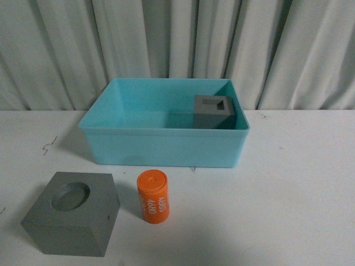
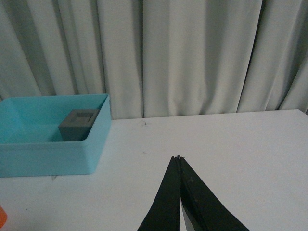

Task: Place gray and orange parts in blue box

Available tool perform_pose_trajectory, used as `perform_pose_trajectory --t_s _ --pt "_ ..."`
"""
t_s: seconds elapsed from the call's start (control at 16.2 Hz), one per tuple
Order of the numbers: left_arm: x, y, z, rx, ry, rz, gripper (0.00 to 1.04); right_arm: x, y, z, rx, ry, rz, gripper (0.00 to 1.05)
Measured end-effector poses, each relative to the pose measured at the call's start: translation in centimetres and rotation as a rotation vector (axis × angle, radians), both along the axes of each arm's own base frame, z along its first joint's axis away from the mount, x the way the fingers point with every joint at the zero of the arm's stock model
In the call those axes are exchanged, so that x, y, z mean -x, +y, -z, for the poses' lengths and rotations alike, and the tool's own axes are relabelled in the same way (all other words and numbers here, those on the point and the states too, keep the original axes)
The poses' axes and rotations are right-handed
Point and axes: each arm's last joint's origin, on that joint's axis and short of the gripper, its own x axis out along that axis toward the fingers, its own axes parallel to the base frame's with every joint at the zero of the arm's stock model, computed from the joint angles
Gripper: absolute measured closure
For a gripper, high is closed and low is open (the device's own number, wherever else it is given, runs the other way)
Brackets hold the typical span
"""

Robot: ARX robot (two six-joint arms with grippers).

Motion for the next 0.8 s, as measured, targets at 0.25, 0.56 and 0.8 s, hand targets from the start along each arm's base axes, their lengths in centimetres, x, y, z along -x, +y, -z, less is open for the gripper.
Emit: perform_pose_trajectory --t_s 0.25,0.56,0.8 --pt "0.0 0.0 0.0 0.000 0.000 0.000 0.07 0.6 0.0 0.0 0.000 -0.002 0.000 1.03" --pt "0.0 0.0 0.0 0.000 0.000 0.000 0.07 1.4 0.0 0.2 0.000 0.018 0.000 1.03" --pt "0.0 0.0 0.0 0.000 0.000 0.000 0.07 2.2 0.0 0.3 0.000 0.005 -0.002 1.03"
